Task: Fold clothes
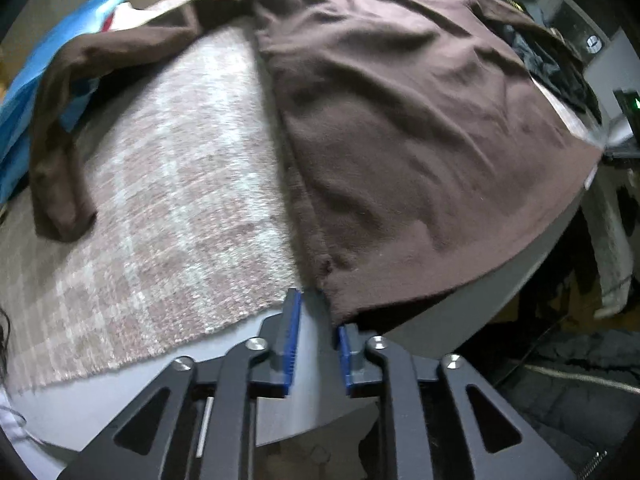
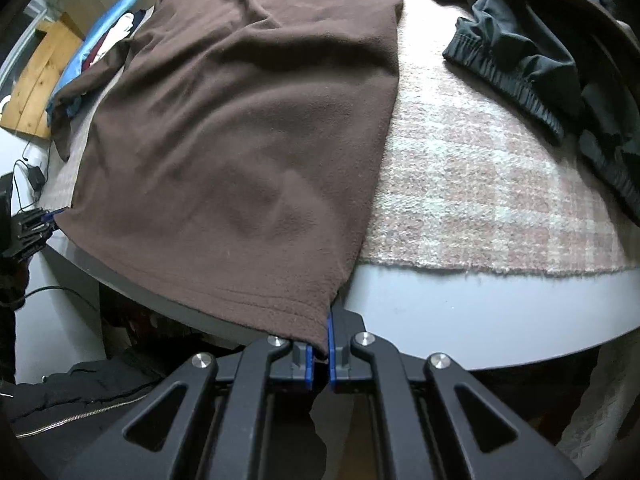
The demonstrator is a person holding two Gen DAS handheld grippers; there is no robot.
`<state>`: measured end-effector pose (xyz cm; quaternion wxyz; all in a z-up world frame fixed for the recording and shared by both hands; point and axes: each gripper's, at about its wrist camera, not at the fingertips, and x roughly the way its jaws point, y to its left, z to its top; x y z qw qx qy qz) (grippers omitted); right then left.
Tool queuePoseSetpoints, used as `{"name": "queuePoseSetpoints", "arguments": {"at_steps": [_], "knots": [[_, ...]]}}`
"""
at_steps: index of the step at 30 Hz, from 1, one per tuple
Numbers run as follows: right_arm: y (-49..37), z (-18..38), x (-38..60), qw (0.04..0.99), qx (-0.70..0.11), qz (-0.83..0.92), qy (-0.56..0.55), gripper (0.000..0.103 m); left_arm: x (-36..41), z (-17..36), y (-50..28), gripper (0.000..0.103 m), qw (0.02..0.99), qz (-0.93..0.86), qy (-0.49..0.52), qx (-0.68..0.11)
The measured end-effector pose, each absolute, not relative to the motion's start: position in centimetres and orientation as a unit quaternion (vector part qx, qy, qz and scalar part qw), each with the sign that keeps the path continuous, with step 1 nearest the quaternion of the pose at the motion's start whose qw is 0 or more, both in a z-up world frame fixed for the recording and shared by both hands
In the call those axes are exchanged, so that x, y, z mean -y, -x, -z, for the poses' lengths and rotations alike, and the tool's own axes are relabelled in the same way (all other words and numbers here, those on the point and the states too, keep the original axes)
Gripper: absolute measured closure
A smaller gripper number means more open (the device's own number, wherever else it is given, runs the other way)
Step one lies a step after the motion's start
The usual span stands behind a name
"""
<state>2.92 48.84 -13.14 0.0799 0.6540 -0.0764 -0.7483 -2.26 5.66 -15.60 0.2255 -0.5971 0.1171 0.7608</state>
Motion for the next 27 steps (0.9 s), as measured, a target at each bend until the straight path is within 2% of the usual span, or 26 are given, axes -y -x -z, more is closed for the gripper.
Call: {"name": "queuePoseSetpoints", "arguments": {"at_steps": [5, 8, 12, 15, 16, 17, 18, 21, 23, 27], "knots": [[-4.0, 13.0, -48.4, 0.081, 0.078, 0.754, -0.648, 0.096, -5.3, 15.3, 1.1, 0.081, 0.212, -0.789, 0.570, -0.089], [-4.7, 13.0, -47.9, 0.085, 0.083, 0.754, -0.646, 0.096, -6.3, 14.9, 0.3, 0.080, 0.212, -0.800, 0.552, -0.103], [-4.5, 12.9, -47.9, 0.091, 0.084, 0.752, -0.647, 0.096, -8.3, 14.0, 0.0, 0.072, 0.223, -0.813, 0.520, -0.141], [-3.8, 12.9, -49.0, 0.095, 0.085, 0.753, -0.645, 0.096, -9.9, 13.5, 0.8, 0.072, 0.229, -0.818, 0.497, -0.177], [-3.9, 12.8, -49.1, 0.096, 0.085, 0.754, -0.644, 0.096, -10.0, 13.6, 1.0, 0.074, 0.233, -0.816, 0.498, -0.178], [-4.0, 12.7, -49.2, 0.096, 0.083, 0.756, -0.642, 0.096, -9.3, 13.5, 1.2, 0.080, 0.232, -0.813, 0.507, -0.167], [-4.3, 12.6, -49.2, 0.095, 0.078, 0.759, -0.639, 0.096, -8.6, 13.5, 1.4, 0.101, 0.232, -0.810, 0.515, -0.157], [-5.0, 12.2, -49.5, 0.091, 0.064, 0.769, -0.629, 0.088, -6.6, 13.3, 2.1, 0.100, 0.231, -0.799, 0.540, -0.127], [-5.7, 12.1, -49.6, 0.086, 0.052, 0.777, -0.622, 0.073, -4.8, 12.3, 2.5, 0.100, 0.226, -0.803, 0.543, -0.092], [-6.7, 12.1, -49.8, 0.090, 0.054, 0.788, -0.607, 0.073, -3.1, 10.6, 2.5, 0.100, 0.221, -0.816, 0.531, -0.063]]}}
